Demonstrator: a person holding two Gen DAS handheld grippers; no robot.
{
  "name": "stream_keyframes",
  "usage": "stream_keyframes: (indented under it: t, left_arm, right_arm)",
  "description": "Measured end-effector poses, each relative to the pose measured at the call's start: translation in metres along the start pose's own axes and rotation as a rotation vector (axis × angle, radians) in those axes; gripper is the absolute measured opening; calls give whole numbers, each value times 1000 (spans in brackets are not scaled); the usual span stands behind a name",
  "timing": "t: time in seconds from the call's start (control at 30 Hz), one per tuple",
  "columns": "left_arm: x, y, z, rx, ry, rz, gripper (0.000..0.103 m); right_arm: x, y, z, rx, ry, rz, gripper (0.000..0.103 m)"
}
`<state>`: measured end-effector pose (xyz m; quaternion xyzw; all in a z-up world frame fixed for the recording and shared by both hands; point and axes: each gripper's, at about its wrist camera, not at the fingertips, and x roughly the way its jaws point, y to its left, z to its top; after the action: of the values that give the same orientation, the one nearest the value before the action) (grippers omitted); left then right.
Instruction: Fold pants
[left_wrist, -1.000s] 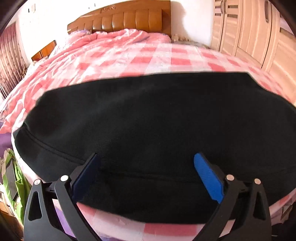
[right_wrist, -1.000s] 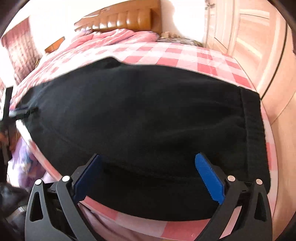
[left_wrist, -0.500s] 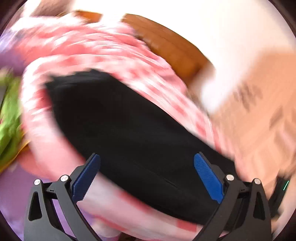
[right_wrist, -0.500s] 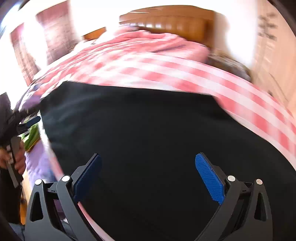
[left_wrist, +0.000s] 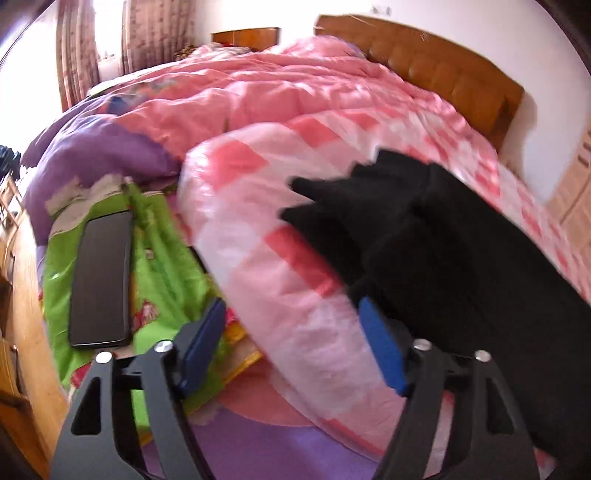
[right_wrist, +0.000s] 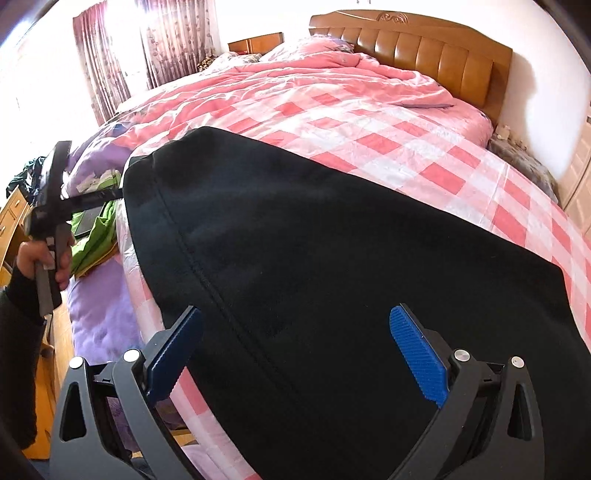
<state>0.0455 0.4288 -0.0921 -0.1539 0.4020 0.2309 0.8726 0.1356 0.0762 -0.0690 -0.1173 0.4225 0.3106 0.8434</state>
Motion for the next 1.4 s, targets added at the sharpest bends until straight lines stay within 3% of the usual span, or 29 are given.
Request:
stream_keyframes:
  t: [0.07,0.13,0.37,0.47,0.6,0.67,0.73,0.83,0.9,0.93,1.0,1.1,1.17,1.27,1.33,1.4]
  left_arm:
    - [0,1,0,-8,-11,-11,70]
    - [5,5,5,-44,-23,-118,61]
    - [12,38,3,-234,-41,-416,61]
    - [12,28,5,-165,-24,-378,61]
    - [-11,17,5,-121,-81,-315,53]
    - [-13,26,5,-200,-84,-416,54]
    - [-1,33,9,-283,-34,-513,56]
    - [15,36,19,-342,23,-595,65]
    - [25,45,18,-446,65,-654,67]
    - [26,50,17,-477,75,-664,68]
    - [13,61,8,-529,15,-628,69]
    - [-6,68,0,-576,-72,-642,82]
    - [-3,59,6,-540,-41,-677,83]
    - [15,38,15,-485,19,-640,83]
    - [29,31,18,-487,51,-622,84]
    - [38,28,22,-513,52,-666,83]
  right_arm:
    - [3,1,2,-1,0,-4,98]
    - [5,0,4,7,2,5,98]
    - [23,6,14,21,18,47,98]
    - [29,7,15,32,29,58,98]
    - [34,7,14,40,40,58,98]
    - [35,8,18,46,32,72,98]
    - [38,12,23,40,26,87,98]
    - [41,20,30,24,16,99,98]
    - [41,23,30,23,14,107,98]
    - [42,23,28,23,13,108,98]
    - [44,20,25,34,19,105,98]
    - [54,12,21,74,41,111,99]
    - [54,13,21,69,26,107,99]
    - [55,15,21,56,27,99,99]
    - [53,11,20,71,21,115,99]
    - [53,9,19,80,18,129,99]
